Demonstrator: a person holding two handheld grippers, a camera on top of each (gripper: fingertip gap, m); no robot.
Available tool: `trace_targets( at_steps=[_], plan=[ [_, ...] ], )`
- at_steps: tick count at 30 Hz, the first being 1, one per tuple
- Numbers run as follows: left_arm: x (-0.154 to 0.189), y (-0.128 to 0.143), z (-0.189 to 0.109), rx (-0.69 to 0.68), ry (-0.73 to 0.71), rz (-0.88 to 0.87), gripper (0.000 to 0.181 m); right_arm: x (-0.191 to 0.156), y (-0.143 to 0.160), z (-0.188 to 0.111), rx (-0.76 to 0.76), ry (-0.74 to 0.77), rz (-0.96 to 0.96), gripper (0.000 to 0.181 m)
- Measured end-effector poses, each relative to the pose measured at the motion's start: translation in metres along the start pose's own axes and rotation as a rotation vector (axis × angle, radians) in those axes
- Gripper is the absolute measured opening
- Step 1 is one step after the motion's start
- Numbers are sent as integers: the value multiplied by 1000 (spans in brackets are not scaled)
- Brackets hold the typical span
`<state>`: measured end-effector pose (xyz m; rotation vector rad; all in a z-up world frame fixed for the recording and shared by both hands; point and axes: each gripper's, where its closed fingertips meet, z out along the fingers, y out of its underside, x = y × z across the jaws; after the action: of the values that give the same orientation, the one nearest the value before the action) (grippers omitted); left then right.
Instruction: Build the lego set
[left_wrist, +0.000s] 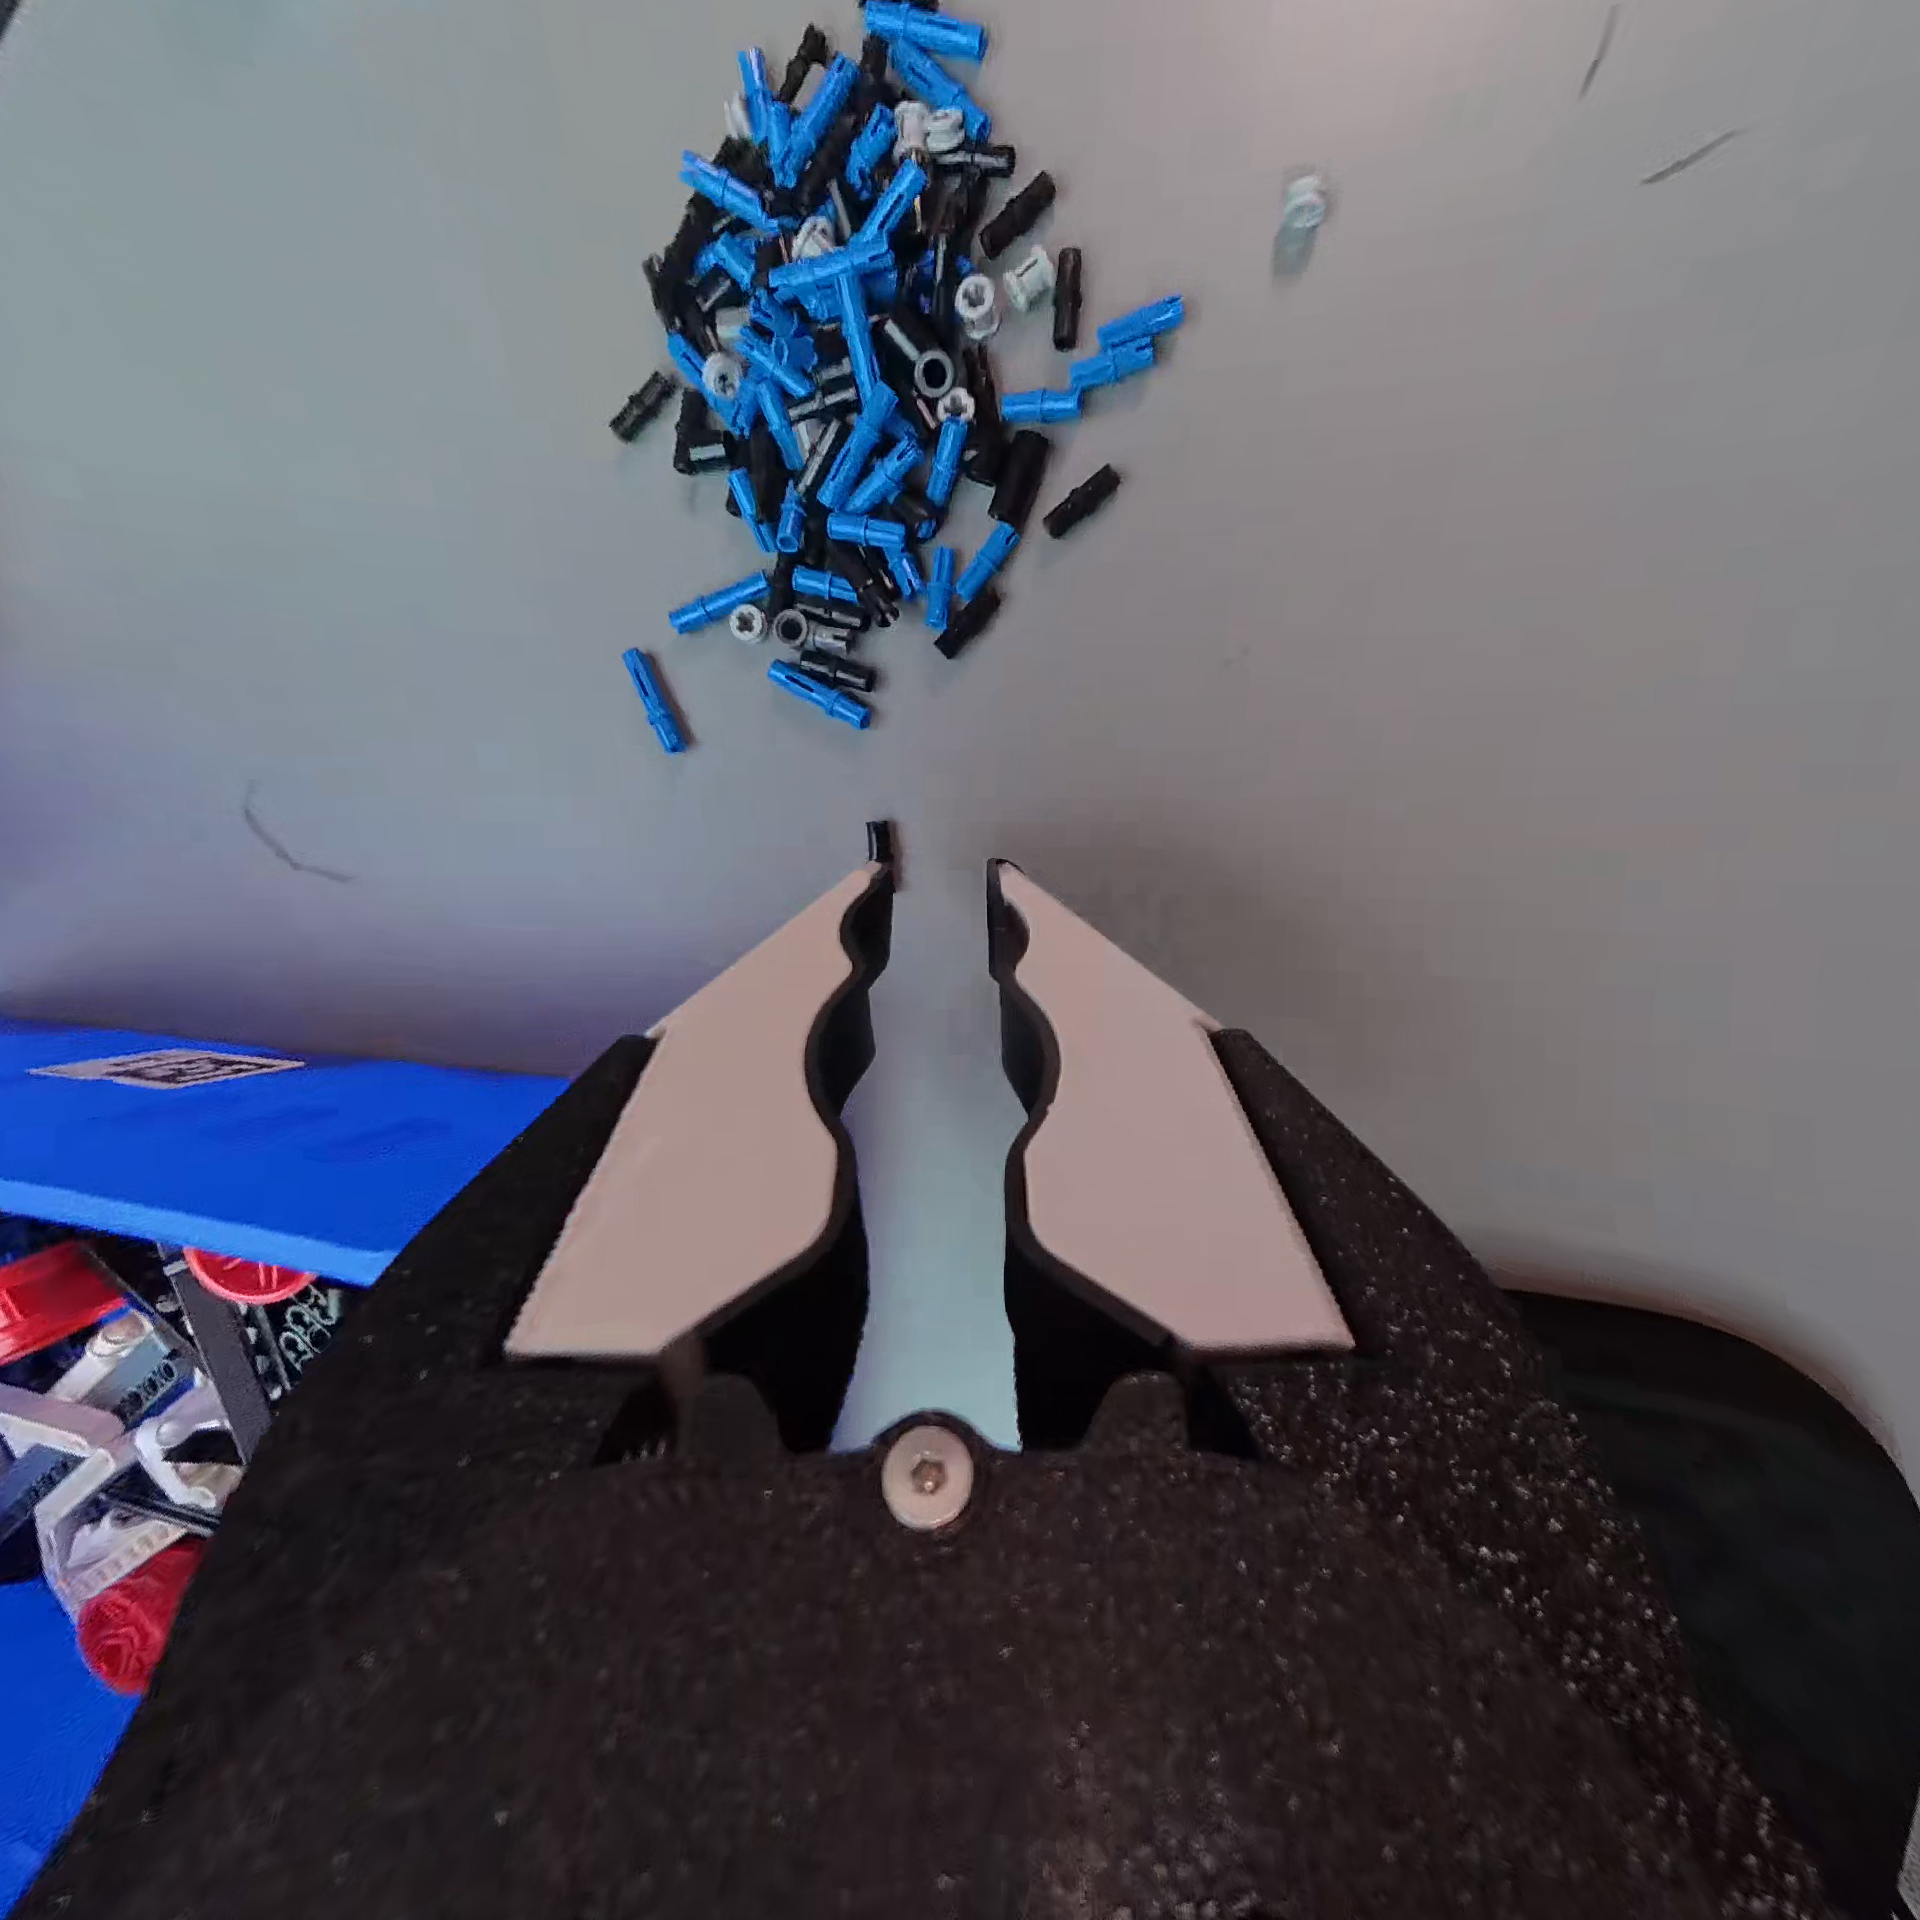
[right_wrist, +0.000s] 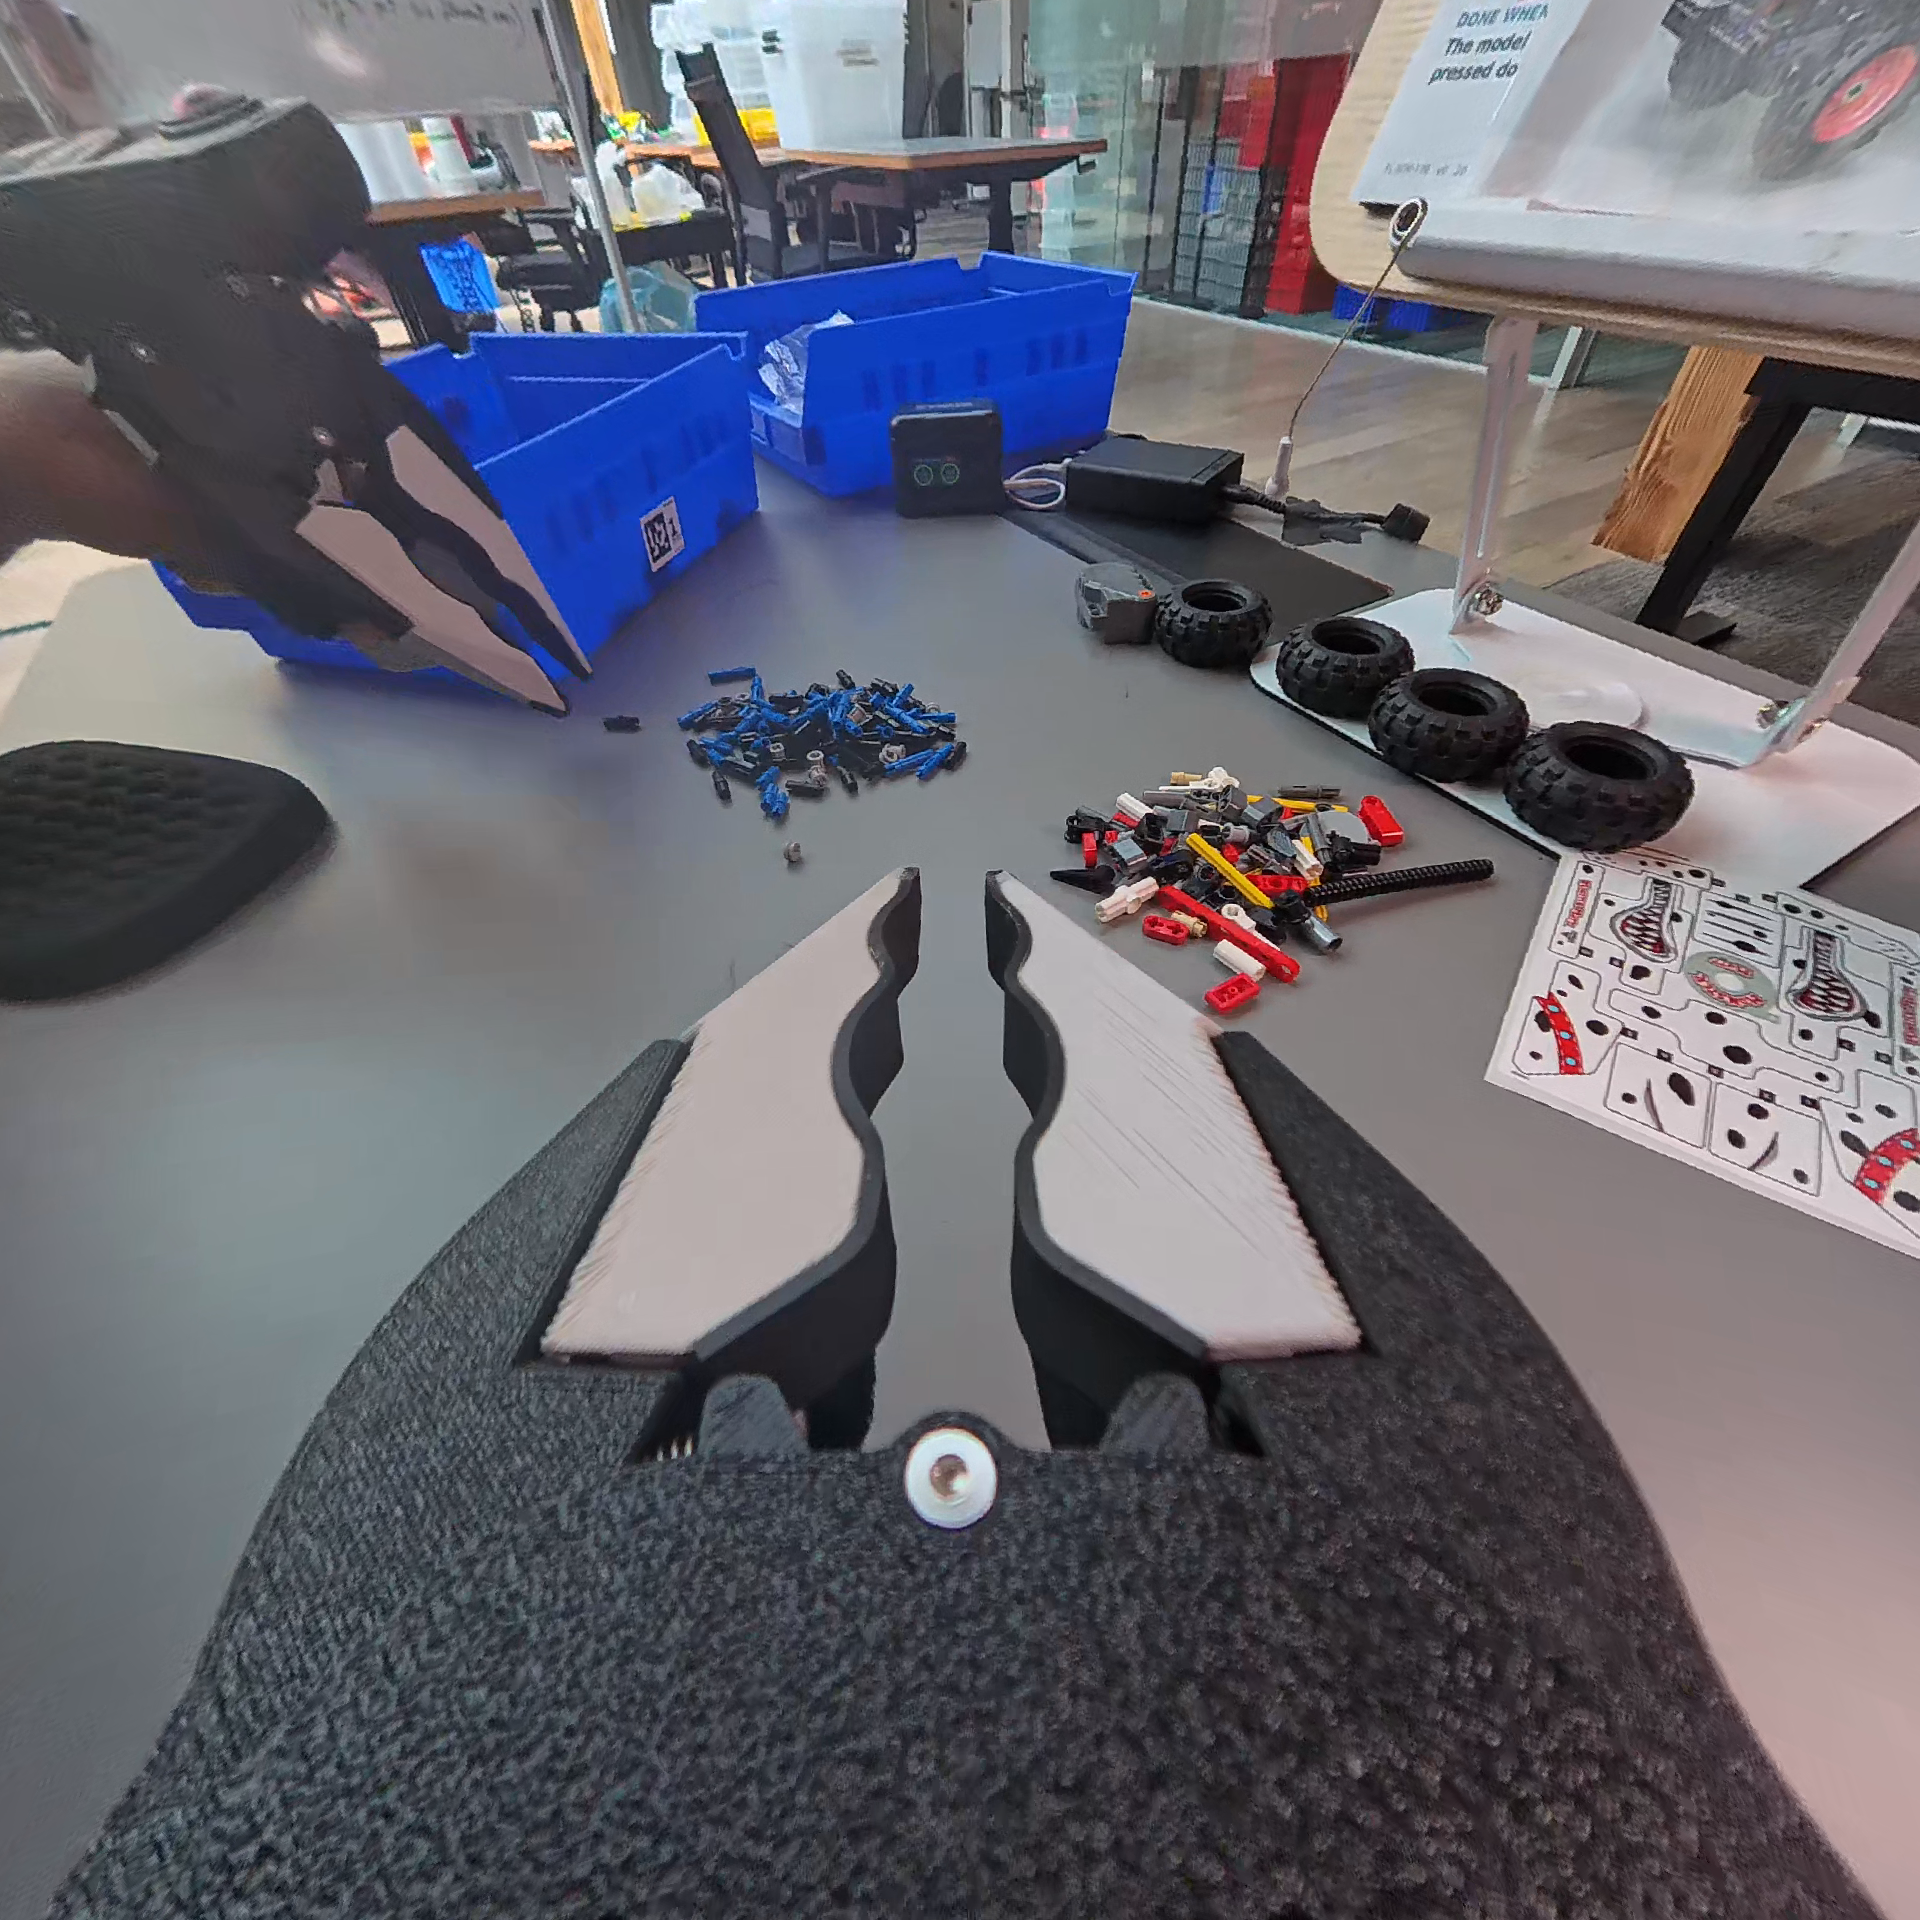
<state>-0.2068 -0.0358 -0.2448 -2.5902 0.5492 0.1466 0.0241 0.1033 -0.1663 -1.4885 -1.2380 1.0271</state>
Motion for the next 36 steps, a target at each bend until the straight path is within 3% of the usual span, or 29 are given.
trace_targets(
  at_steps=[9,18,23,26,30,33,36],
  plan=[
    [-8,9,25,-5,-48,-101,3,-1,3,0,-12,-19,15,12],
    [-11,3,15,43,-79,-114,0,1,5,-1,-16,-22,34,12],
    [-15,10,-15,74,-169,-135,16,1,7,-1,-24,-28,38,12],
    [-19,15,-43,166,-195,-171,20,-1,9,0,-34,-28,23,12],
    [-34,41,-81,193,-267,-150,37,-4,11,2,-44,-35,7,12],
    [-43,75,-70,69,-213,-121,59,-6,14,5,-53,-50,21,12],
    [-45,99,-39,-56,-103,-75,61,-10,18,8,-68,-59,22,12]
  ],
)
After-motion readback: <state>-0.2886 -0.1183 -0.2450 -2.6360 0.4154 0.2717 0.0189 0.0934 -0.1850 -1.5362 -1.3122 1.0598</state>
